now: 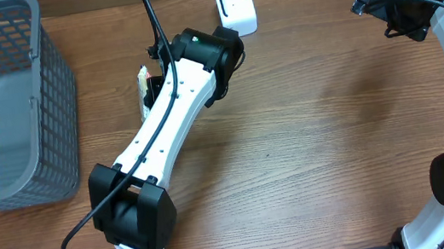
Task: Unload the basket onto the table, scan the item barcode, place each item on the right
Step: 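Lift the yellow bag with the left gripper and hold it at the scanner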
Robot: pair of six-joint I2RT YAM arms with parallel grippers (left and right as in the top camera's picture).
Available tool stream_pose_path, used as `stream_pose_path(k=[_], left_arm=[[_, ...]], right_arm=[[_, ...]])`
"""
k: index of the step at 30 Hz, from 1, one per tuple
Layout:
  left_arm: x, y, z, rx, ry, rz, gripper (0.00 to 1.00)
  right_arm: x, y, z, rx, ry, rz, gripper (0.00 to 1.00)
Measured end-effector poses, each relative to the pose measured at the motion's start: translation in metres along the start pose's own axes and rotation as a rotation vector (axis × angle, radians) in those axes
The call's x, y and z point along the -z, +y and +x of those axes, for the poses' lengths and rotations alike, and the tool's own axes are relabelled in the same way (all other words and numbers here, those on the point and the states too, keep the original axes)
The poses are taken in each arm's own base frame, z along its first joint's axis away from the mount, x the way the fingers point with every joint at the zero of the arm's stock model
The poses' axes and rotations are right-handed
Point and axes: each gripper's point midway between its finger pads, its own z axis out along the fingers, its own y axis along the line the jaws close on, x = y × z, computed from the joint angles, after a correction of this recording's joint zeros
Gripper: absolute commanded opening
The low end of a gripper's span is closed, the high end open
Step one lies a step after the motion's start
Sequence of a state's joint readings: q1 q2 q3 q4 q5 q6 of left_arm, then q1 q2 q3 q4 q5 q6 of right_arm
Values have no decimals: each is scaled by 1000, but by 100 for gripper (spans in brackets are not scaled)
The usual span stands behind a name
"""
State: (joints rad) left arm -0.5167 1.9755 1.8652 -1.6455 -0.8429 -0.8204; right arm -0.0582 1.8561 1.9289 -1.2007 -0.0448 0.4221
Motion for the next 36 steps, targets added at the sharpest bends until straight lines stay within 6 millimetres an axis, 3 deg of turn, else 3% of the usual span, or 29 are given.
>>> stream_pose_path(k=[4,10,18,21,25,28,31,36], left_arm=[[1,-16,3,49,36,79,4],[13,-70,11,108,127,319,4],[41,-129,28,27,161,509,4],[49,-141,35,-6,164,547,4],[46,-130,42,-44,164,485,4],[34,-95,42,-81,153,328,4],[25,-46,24,-74,95,150,4],[8,-3,-16,-38,0,27,4]], right_arm=[[0,0,0,0,-1,0,100],[0,0,0,0,0,0,100],[0,0,0,0,0,0,100],[0,0,0,0,0,0,100],[0,0,0,0,0,0,100],[0,0,0,1,0,0,100],[0,0,0,0,-1,0,100],[0,0,0,1,-1,0,100]])
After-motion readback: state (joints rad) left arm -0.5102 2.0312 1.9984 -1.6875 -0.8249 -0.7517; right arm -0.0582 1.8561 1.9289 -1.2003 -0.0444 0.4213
